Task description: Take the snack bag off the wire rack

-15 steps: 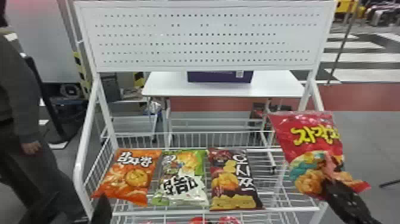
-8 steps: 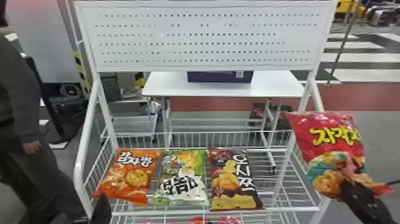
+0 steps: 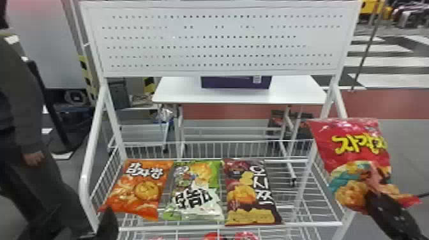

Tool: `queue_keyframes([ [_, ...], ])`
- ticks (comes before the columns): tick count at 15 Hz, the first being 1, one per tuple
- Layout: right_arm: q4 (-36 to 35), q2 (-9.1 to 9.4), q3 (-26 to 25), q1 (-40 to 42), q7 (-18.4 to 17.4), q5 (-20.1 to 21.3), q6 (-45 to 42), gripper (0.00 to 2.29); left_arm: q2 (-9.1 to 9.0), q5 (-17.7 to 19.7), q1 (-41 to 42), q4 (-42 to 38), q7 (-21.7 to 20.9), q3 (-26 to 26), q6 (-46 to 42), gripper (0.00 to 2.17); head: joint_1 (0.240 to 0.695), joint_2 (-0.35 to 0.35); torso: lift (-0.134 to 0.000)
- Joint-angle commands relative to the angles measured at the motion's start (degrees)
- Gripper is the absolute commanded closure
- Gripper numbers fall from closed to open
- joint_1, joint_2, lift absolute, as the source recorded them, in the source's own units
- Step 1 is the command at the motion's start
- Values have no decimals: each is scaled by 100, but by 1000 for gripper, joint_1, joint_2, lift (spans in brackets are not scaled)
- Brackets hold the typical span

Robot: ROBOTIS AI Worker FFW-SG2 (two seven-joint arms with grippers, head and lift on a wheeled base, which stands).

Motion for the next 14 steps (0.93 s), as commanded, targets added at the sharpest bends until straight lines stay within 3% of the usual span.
queue_keyframes([
  [1, -13, 0, 0, 8, 0, 1, -1, 2017, 0, 2, -5, -14, 0, -3, 0, 134, 499, 0, 0],
  [14, -22, 0, -9, 26, 9, 1, -18, 2017, 9, 11, 31, -40, 0, 15, -18, 134, 499, 0, 0],
])
